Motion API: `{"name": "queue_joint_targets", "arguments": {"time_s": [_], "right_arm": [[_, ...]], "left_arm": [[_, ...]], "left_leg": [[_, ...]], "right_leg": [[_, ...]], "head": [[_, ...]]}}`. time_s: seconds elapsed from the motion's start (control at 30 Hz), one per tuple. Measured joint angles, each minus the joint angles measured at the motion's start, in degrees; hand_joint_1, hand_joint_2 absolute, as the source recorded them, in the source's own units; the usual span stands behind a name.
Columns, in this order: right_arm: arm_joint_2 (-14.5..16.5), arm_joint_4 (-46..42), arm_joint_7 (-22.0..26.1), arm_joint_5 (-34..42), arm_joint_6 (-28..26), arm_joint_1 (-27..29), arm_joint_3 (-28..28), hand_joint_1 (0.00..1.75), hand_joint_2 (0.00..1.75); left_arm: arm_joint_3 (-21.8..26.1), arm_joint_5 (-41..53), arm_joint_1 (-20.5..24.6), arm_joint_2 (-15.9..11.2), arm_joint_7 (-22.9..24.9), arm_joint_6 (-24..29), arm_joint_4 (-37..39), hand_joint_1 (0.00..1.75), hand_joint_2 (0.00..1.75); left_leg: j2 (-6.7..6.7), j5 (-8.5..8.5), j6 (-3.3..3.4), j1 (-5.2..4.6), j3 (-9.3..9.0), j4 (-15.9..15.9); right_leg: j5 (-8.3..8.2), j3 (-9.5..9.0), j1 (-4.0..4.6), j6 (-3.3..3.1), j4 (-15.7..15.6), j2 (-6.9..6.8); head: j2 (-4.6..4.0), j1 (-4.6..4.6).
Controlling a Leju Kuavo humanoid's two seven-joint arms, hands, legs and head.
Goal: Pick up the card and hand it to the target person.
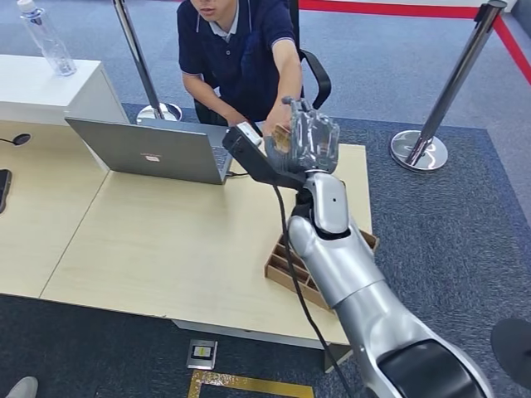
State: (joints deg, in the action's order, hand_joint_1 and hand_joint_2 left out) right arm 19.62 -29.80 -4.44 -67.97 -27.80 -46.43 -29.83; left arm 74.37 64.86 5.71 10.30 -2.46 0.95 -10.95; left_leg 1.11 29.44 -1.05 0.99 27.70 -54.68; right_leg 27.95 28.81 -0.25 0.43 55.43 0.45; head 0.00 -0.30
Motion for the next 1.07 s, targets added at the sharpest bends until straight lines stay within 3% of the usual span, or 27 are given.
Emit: {"name": "queue_joint_targets", "arguments": {"time_s": [0.3,0.43,0.57,0.7,0.87,0.97,1.07], "right_arm": [[-6.76,-46.84,6.67,8.53,1.83,37.3,7.54,0.0,0.0],[-7.6,-59.7,6.81,8.28,1.71,48.88,13.53,0.0,0.0],[-5.71,-66.71,4.54,5.33,2.79,59.69,25.1,0.0,0.0],[-3.39,-61.39,6.7,3.26,4.53,60.28,40.7,0.0,0.0],[-6.84,-31.13,2.13,-3.17,5.85,51.58,60.43,0.0,0.0],[-9.4,-12.65,-2.06,-4.95,9.28,47.3,66.72,0.0,0.0],[-9.96,-1.92,-6.99,-5.5,16.15,45.09,69.69,0.0,0.0]], "left_arm": [[0.84,-2.8,-0.8,0.14,0.93,1.37,0.0,0.0,0.0],[1.16,-3.03,-0.83,0.19,0.95,1.82,0.0,0.0,0.0],[1.46,-3.24,-1.21,0.22,1.05,2.06,0.0,0.0,0.0],[1.6,-3.6,-0.97,0.37,1.01,2.09,0.0,0.0,0.0],[1.6,-3.09,-0.79,0.54,1.01,2.1,0.0,0.0,0.0],[1.6,-2.8,-0.7,0.54,1.01,2.13,0.0,0.0,0.0],[1.6,-2.64,-0.66,0.54,0.98,2.13,0.0,0.0,0.0]], "left_leg": [[0.11,0.29,0.16,0.0,0.11,0.0],[0.03,0.37,0.18,-0.01,0.03,0.0],[0.08,0.44,0.2,-0.01,-0.01,0.02],[0.01,0.43,0.22,-0.01,-0.09,0.02],[0.02,0.36,0.33,-0.05,-0.2,-0.01],[0.02,0.36,0.32,-0.06,-0.21,-0.02],[0.01,0.35,0.31,-0.04,-0.21,-0.01]], "right_leg": [[0.17,0.0,0.0,0.16,-0.21,-0.01],[0.27,-0.07,0.0,0.25,-0.25,-0.01],[0.32,-0.18,0.0,0.23,-0.24,-0.08],[0.28,-0.26,0.0,0.22,-0.27,-0.05],[0.18,-0.43,0.0,0.36,-0.34,-0.05],[0.16,-0.4,-0.05,0.38,-0.32,-0.05],[0.18,-0.35,-0.03,0.34,-0.29,-0.05]], "head": [[0.0,0.03],[0.0,-0.08],[0.0,-0.02],[0.0,-0.02],[0.0,0.01],[0.0,0.0],[0.0,-0.01]]}}
